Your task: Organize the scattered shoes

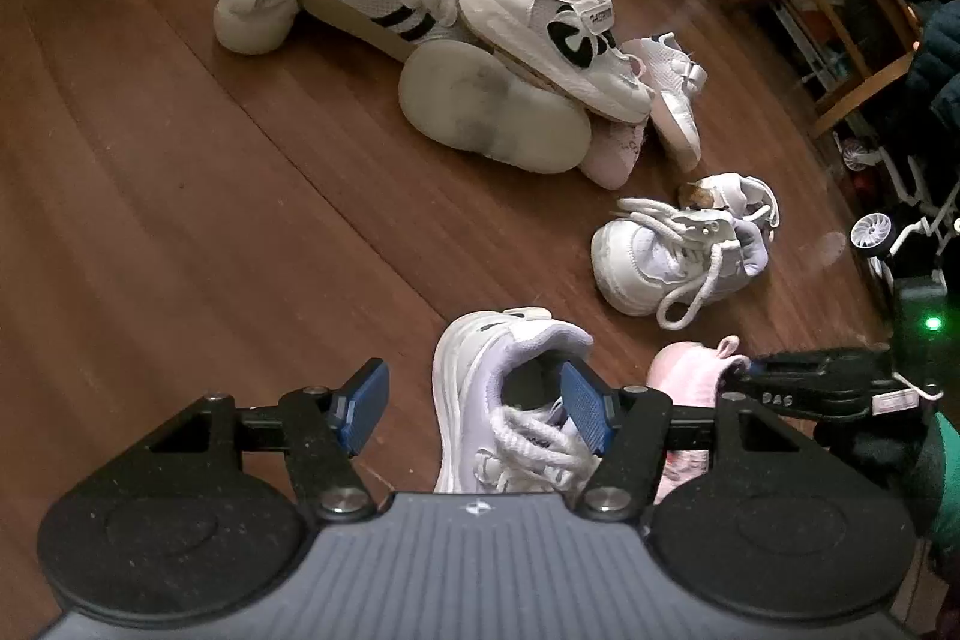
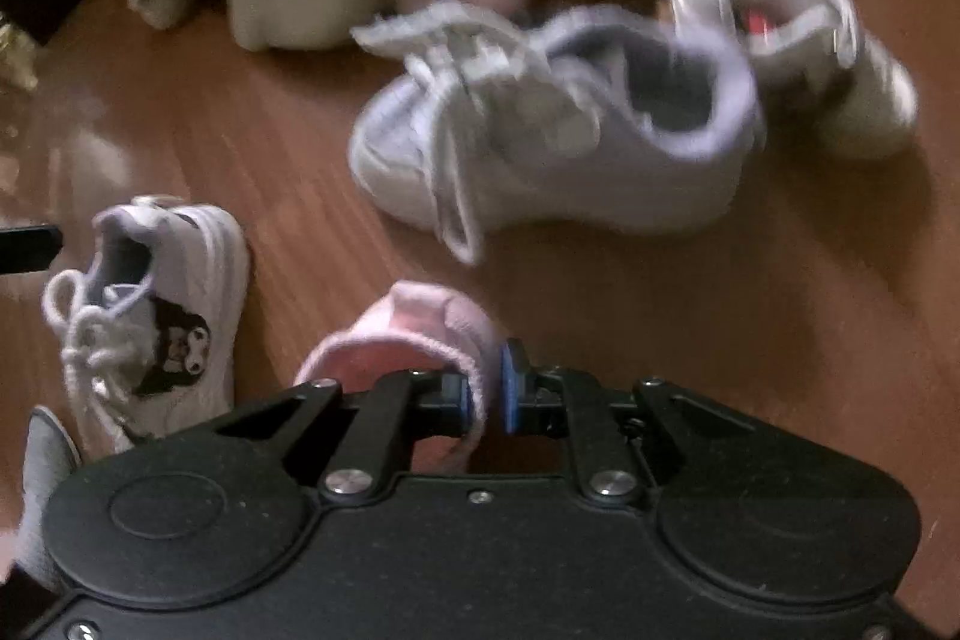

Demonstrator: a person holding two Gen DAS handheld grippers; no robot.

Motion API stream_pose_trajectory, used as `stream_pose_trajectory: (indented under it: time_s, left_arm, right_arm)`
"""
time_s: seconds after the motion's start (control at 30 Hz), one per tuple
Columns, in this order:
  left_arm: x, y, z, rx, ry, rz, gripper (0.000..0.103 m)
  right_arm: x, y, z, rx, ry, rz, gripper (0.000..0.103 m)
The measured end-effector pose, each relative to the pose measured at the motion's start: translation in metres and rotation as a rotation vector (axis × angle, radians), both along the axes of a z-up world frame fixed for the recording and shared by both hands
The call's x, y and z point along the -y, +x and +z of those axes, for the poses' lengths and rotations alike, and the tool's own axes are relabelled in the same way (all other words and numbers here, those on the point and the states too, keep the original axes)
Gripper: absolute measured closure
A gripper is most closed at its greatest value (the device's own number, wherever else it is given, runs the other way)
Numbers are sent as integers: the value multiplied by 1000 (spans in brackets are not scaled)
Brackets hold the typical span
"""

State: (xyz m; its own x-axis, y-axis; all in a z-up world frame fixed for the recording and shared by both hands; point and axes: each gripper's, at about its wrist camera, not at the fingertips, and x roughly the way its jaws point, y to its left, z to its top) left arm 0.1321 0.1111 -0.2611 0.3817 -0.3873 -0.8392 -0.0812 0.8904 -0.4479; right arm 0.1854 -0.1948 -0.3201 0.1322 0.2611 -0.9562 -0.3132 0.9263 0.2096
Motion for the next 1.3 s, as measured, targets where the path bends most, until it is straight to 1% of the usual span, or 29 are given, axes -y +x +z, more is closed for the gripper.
stream_pose_trajectory:
  time_s: [0.03,0.07,0.1,0.13,0.17,0.3,0.33,0.37,0.4,0.43,0.47,0.53,0.67,0.77,0.8,0.83,0.87,0.9,0.93,0.97,1.1,1.2,1.23,1.3]
  left_arm:
    - [0,0,0,-1,0,-1,40]
    - [1,0,0,-1,1,-2,40]
    - [1,0,-1,-2,1,-3,40]
    - [1,0,-1,-3,2,-3,40]
    - [1,0,-1,-3,2,-2,40]
    - [0,0,1,3,4,3,40]
    - [1,0,2,4,4,4,40]
    - [1,0,2,5,3,5,40]
    - [1,0,2,5,3,5,40]
    - [1,0,2,5,4,4,40]
    - [2,0,3,6,4,2,40]
    - [1,0,2,6,5,4,40]
    - [-1,1,1,1,8,14,40]
    - [0,1,0,-3,7,17,40]
    - [0,1,0,0,7,15,40]
    - [0,1,1,1,7,13,40]
    - [1,1,1,3,7,12,40]
    - [0,1,1,4,6,13,40]
    - [0,1,1,5,6,15,40]
    - [0,1,1,5,5,16,40]
    - [-2,0,2,12,7,22,40]
    - [-2,1,4,21,8,22,40]
    - [-2,1,5,26,12,20,40]
    - [-1,1,7,39,20,15,40]
  right_arm:
    - [2,-4,1,5,0,7,90]
    - [2,-5,1,14,1,5,87]
    - [2,-7,1,27,3,-1,80]
    - [2,-9,2,40,4,-7,60]
    - [3,-9,2,45,12,-18,49]
    - [12,-6,4,52,57,-71,49]
    - [15,-5,4,54,68,-85,55]
    - [14,-6,1,44,64,-74,71]
    - [11,-7,-1,35,57,-52,77]
    - [8,-9,-3,31,54,-30,90]
    - [4,-10,-3,39,34,11,93]
    - [-6,-11,0,67,-26,116,94]
    - [-11,-13,9,129,-100,253,94]
    - [-15,-7,8,120,-132,271,94]
    - [-16,-5,7,114,-142,272,93]
    - [-16,-3,6,106,-145,267,89]
    - [-16,-3,5,97,-145,259,81]
    - [-15,-2,4,87,-144,251,72]
    - [-12,-2,5,84,-129,233,49]
    - [-8,-2,9,83,-106,209,41]
    - [9,-3,23,78,-15,115,41]
    - [34,3,35,84,58,-7,41]
    - [36,3,35,85,70,-30,41]
    - [49,8,37,100,98,-140,41]
